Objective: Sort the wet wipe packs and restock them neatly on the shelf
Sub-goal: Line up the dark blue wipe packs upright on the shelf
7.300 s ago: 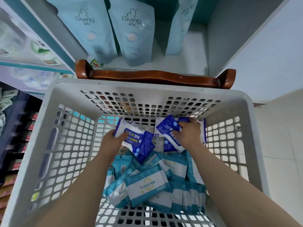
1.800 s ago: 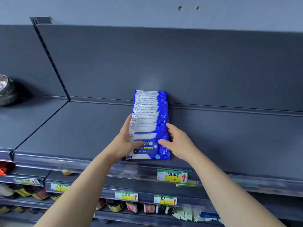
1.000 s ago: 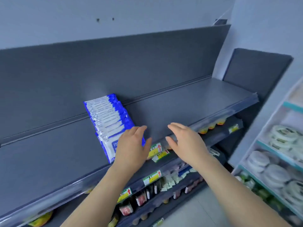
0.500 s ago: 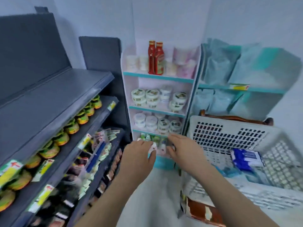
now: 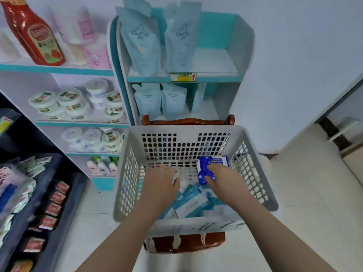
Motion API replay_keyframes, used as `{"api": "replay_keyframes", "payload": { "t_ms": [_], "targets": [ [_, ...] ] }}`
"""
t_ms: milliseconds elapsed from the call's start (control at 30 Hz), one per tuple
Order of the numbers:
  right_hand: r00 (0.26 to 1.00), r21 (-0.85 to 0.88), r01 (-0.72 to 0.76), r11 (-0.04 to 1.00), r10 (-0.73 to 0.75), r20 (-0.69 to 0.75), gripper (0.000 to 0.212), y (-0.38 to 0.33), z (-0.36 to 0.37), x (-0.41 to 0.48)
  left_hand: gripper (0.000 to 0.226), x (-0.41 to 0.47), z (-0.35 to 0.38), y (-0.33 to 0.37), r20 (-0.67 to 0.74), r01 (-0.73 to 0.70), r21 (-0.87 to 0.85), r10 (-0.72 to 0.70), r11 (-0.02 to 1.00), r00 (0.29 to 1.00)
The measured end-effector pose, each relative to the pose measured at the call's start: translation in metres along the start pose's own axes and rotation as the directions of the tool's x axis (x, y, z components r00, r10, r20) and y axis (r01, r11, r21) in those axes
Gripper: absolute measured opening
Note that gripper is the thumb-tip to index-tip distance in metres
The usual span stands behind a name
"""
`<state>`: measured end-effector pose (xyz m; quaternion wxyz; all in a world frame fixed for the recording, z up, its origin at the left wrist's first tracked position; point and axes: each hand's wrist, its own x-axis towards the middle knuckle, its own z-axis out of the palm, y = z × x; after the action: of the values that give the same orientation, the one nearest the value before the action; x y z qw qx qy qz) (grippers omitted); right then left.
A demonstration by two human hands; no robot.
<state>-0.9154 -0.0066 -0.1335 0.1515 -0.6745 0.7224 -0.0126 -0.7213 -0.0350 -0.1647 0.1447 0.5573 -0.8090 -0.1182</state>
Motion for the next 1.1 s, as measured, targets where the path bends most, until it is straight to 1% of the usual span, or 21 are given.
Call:
{"api": "replay_keyframes", "payload": {
  "t_ms": [133, 200, 300, 367, 500, 633, 700, 800, 867, 933, 1000, 1067, 1100],
  "targets": [
    [0.997, 0.048, -0.072, 0.996, 0.071, 0.036, 0.035, 0.045, 0.009, 0.03, 0.037, 0.044, 0.038, 0.009, 0.119, 0.007, 0.04, -0.012, 0.999, 0.993],
    [0.993, 0.068, -0.107, 0.992, 0.104, 0.052, 0.038, 0.062, 0.012, 0.046, 0.035, 0.066, 0.058, 0.009, 0.172, 0.012, 0.031, -0.018, 0.999, 0.985],
    [0.985, 0.078, -0.165, 0.983, 0.161, 0.054, 0.036, 0.085, 0.021, 0.072, 0.029, 0.099, 0.087, 0.007, 0.252, 0.011, 0.025, -0.017, 1.0, 0.968],
    [0.978, 0.083, -0.203, 0.976, 0.199, 0.062, 0.036, 0.098, 0.03, 0.089, 0.024, 0.119, 0.105, 0.006, 0.274, -0.007, 0.033, -0.002, 0.999, 0.962],
    [0.967, 0.104, -0.248, 0.963, 0.239, 0.091, 0.036, 0.121, 0.05, 0.119, 0.019, 0.148, 0.14, 0.006, 0.313, -0.018, 0.052, 0.001, 0.998, 0.95],
    [0.96, 0.168, -0.266, 0.949, 0.245, 0.135, 0.037, 0.143, 0.082, 0.145, 0.029, 0.167, 0.174, 0.006, 0.399, 0.008, 0.003, -0.008, 1.0, 0.917],
    [0.951, 0.192, -0.282, 0.94, 0.248, 0.184, 0.046, 0.153, 0.098, 0.158, 0.03, 0.172, 0.188, 0.006, 0.435, 0.054, -0.022, -0.039, 0.998, 0.899],
    [0.932, 0.212, -0.285, 0.935, 0.219, 0.289, 0.056, 0.165, 0.119, 0.172, 0.027, 0.172, 0.208, 0.006, 0.473, 0.147, -0.134, -0.067, 0.98, 0.878],
    [0.922, 0.219, -0.269, 0.938, 0.185, 0.34, 0.054, 0.17, 0.134, 0.179, 0.027, 0.173, 0.222, 0.009, 0.512, 0.247, -0.195, -0.116, 0.949, 0.851],
    [0.938, 0.231, -0.22, 0.948, 0.14, 0.318, 0.048, 0.169, 0.147, 0.18, 0.031, 0.177, 0.234, 0.014, 0.542, 0.334, -0.258, -0.15, 0.907, 0.827],
    [0.955, 0.296, -0.169, 0.94, 0.083, 0.284, 0.044, 0.165, 0.156, 0.178, 0.039, 0.181, 0.242, 0.018, 0.54, 0.43, -0.326, -0.207, 0.842, 0.816],
    [0.96, 0.397, -0.182, 0.899, 0.076, 0.269, 0.04, 0.162, 0.161, 0.176, 0.047, 0.184, 0.245, 0.018, 0.514, 0.564, -0.382, -0.339, 0.732, 0.788],
    [0.961, 0.451, -0.21, 0.867, 0.1, 0.256, 0.038, 0.162, 0.161, 0.176, 0.048, 0.184, 0.246, 0.016, 0.51, 0.624, -0.404, -0.402, 0.668, 0.761]
  ]
}}
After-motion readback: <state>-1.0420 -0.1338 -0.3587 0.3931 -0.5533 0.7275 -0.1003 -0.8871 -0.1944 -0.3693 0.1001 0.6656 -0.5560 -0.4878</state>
